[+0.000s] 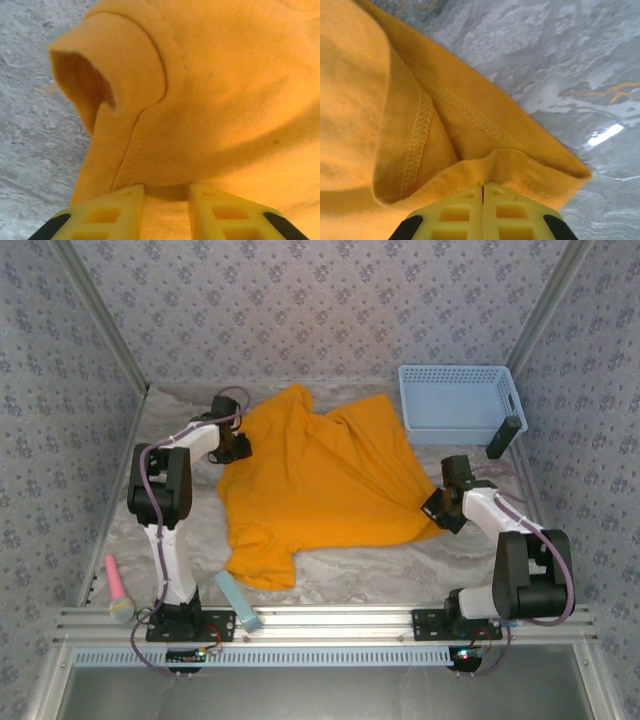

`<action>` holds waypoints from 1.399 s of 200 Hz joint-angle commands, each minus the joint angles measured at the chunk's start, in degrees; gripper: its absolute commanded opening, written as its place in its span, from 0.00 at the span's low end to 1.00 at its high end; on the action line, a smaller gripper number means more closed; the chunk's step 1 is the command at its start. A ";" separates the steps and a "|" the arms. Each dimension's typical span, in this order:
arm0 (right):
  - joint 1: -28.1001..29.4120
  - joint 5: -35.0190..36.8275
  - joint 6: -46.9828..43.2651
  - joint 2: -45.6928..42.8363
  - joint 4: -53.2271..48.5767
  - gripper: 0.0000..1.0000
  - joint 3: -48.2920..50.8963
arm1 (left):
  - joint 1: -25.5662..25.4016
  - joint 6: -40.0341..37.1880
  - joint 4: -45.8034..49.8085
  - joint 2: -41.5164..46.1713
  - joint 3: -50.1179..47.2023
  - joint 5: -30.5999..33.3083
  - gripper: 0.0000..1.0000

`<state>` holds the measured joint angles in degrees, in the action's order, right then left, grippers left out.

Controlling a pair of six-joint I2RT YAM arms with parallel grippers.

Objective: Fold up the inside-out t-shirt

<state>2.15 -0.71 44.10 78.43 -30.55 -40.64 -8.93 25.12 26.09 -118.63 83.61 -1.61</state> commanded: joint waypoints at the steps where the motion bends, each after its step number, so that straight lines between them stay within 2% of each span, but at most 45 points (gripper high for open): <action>1: -0.48 4.64 2.27 -4.04 -4.69 0.00 -0.44 | 1.81 1.62 -0.69 0.01 -0.97 3.49 0.27; 35: 0.00 9.74 5.95 -14.13 -14.11 0.00 0.09 | 4.41 1.11 -0.96 0.74 -1.79 3.54 0.24; 49: 1.59 11.27 10.08 -17.96 -16.89 0.00 3.82 | 5.37 0.90 -1.18 0.93 -2.24 3.55 0.24; 74: 3.91 8.50 15.74 -20.35 -15.54 0.00 12.54 | 6.78 0.65 -2.48 1.36 -3.02 1.32 0.27; 85: 4.02 6.90 15.82 -19.91 -15.49 0.10 12.99 | 7.05 0.09 -2.43 1.61 -2.58 -1.79 0.32; 100: 4.88 7.06 14.65 -20.56 -16.95 0.36 10.71 | 6.88 -0.43 -1.38 2.48 -1.63 -5.62 0.38; 105: 5.41 7.88 14.18 -21.08 -17.77 0.41 9.28 | 6.84 -0.47 -1.08 3.13 -1.53 -6.33 0.40; 120: 8.04 10.37 11.43 -22.00 -18.41 0.44 4.66 | 6.54 -0.73 -0.28 5.86 -1.69 -7.91 0.45; 134: 11.85 8.24 6.08 -20.72 -14.84 0.42 0.64 | 6.34 -0.95 0.80 7.96 -1.55 -9.03 0.51; 148: 19.57 2.31 -1.72 -17.79 -3.86 0.40 -0.92 | 6.34 -1.42 3.90 8.75 0.16 -9.55 0.52; 167: 32.03 -4.38 -12.84 -10.38 11.21 0.45 -3.29 | 6.22 -1.70 4.66 9.19 0.66 -10.15 0.52; 187: 44.38 -4.03 -24.93 0.78 16.11 0.50 -9.97 | 6.15 -1.32 4.51 8.59 0.08 -9.76 0.51; 200: 49.69 -7.89 -30.12 8.53 18.15 0.51 -15.01 | 5.99 -1.13 3.77 7.83 -0.43 -9.42 0.51; 220: 55.68 -16.17 -33.78 18.12 23.19 0.51 -21.02 | 5.57 -1.31 3.89 6.46 -1.04 -8.27 0.50; 240: 58.31 -20.33 -34.75 25.76 26.53 0.50 -27.11 | 5.75 -0.97 3.38 6.71 -3.14 -6.01 0.48; 261: 60.04 -22.77 -37.49 33.41 23.94 0.49 -35.97 | 6.01 -0.25 4.19 7.72 -4.88 -5.86 0.48; 280: 62.20 -22.01 -41.61 38.14 20.22 0.48 -39.12 | 5.66 0.44 4.40 10.26 -8.06 -5.93 0.49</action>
<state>62.48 -19.46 9.69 111.92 -7.42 -75.31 -2.79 24.75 28.67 -111.31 78.61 -8.32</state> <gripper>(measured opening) 0.487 0.486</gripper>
